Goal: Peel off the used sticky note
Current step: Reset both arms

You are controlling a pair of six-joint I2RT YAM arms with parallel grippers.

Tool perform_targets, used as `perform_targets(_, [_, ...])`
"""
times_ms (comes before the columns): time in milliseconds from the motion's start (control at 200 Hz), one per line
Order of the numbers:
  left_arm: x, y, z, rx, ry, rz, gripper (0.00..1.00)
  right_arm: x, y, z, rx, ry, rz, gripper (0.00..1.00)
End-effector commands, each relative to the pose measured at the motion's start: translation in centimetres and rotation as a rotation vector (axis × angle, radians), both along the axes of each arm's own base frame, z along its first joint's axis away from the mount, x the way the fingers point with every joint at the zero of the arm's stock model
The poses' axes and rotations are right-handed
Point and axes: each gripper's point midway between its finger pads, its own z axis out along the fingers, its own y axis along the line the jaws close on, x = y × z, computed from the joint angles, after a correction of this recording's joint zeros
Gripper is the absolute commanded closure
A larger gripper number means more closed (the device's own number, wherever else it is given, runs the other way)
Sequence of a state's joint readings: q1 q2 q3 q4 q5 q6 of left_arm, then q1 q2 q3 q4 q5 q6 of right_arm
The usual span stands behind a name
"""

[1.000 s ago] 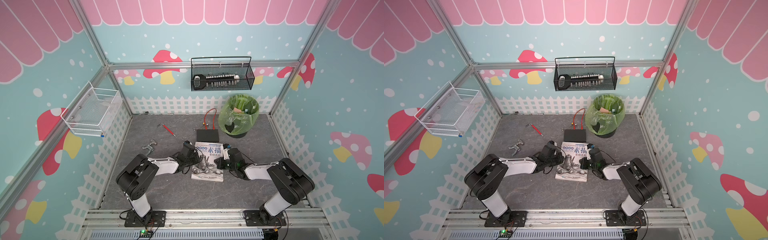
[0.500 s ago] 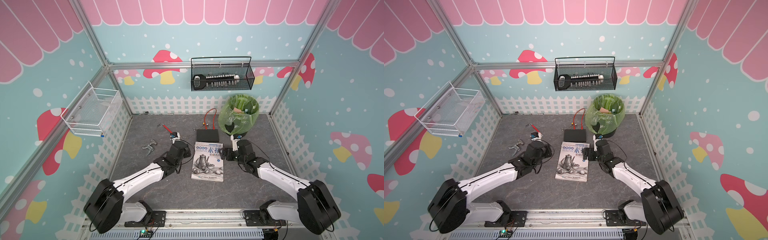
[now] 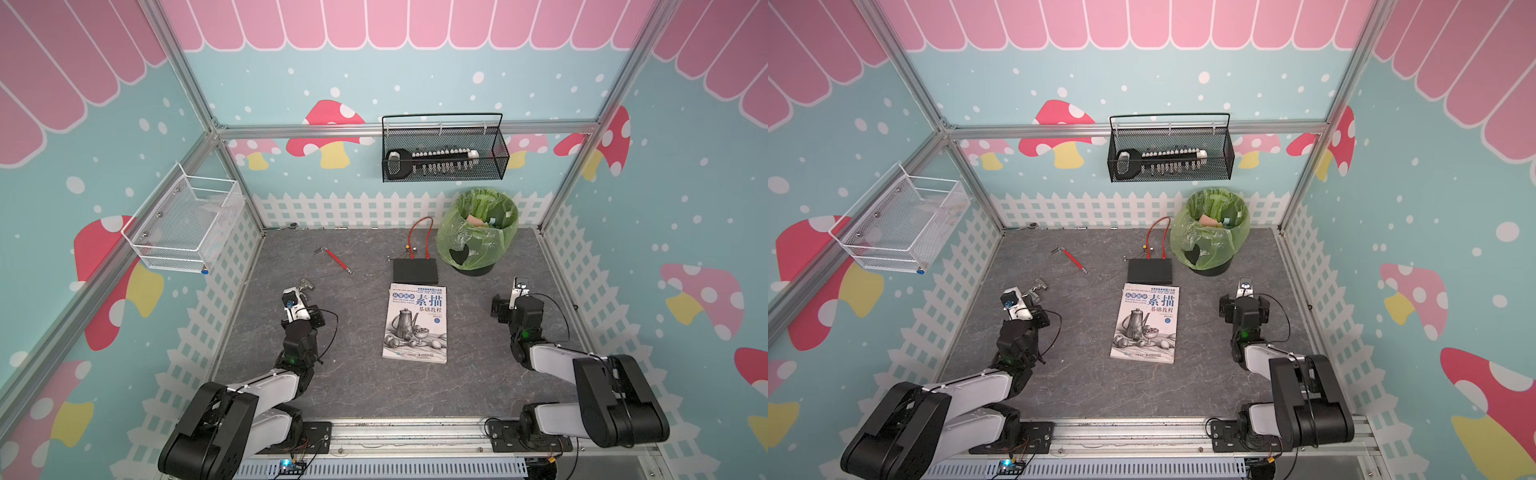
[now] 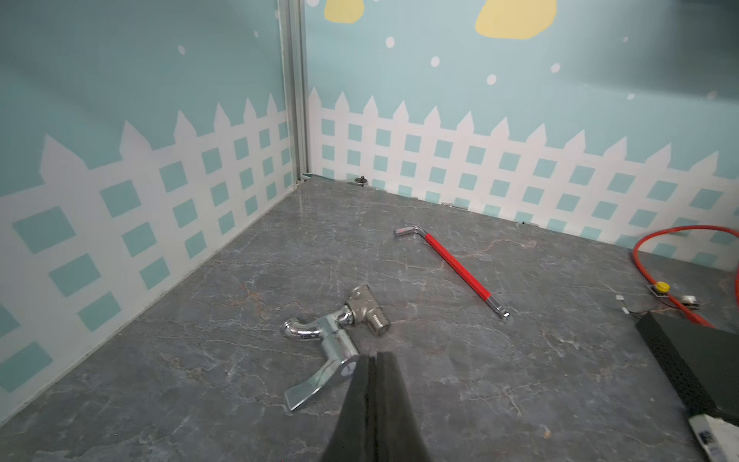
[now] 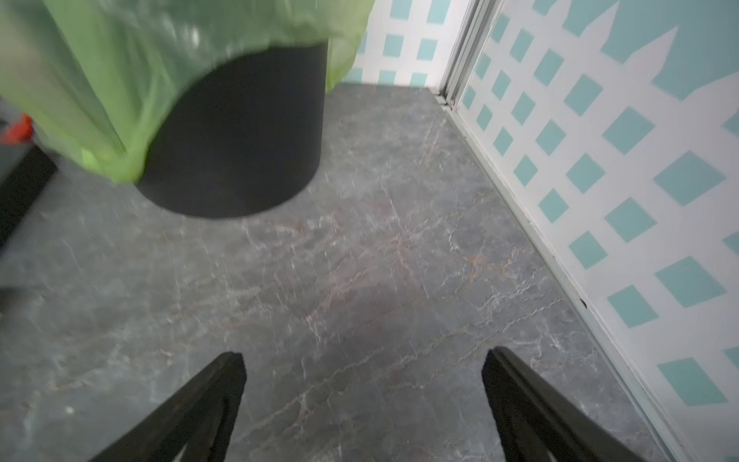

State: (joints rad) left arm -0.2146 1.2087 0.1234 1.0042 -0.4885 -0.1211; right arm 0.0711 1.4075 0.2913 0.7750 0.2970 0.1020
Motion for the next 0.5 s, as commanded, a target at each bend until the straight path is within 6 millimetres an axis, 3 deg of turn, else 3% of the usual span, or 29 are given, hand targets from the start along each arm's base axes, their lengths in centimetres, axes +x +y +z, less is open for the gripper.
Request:
perform_targets(0, [0.0, -0.3, 4.3, 0.016, -0.194, -0.057, 0.96, 1.6, 1.0, 6.3, -0.049, -0.291, 0.090, 0.01])
perform_targets(100, [0.2, -0.2, 3.9, 0.012, -0.204, -0.077, 0.95, 0.7, 1.2, 6.0, -0.059, -0.368, 0.125, 0.01])
perform_targets(150, [0.5, -0.3, 3.4, 0.015, -0.196, -0.085, 0.95, 0.9, 1.0, 5.1, -0.032, -0.312, 0.116, 0.01])
perform_targets(210, [0.8, -0.3, 2.6, 0.015, -0.184, -0.084, 0.95, 1.0, 0.6, 5.6, -0.037, -0.342, 0.098, 0.01])
perform_targets(250, [1.0, -0.4, 2.9, 0.025, -0.213, -0.086, 0.95, 1.1, 0.6, 5.1, -0.023, -0.309, 0.096, 0.01])
perform_targets(350, [2.8, -1.8, 0.8, 0.049, -0.119, -0.157, 0.96, 1.0, 0.5, 5.1, -0.029, -0.316, 0.094, 0.01])
perform_targets(385, [3.2, -1.8, 1.4, 0.075, -0.147, -0.153, 0.96, 1.0, 0.6, 5.4, -0.029, -0.325, 0.095, 0.01])
perform_targets(445, [4.0, -2.0, 0.0, 0.034, -0.061, -0.195, 0.94, 0.9, 0.5, 5.3, -0.033, -0.331, 0.094, 0.01])
perform_targets(495, [4.3, -2.0, 0.3, 0.048, -0.084, -0.205, 0.89, 0.9, 0.5, 5.3, -0.029, -0.321, 0.094, 0.01])
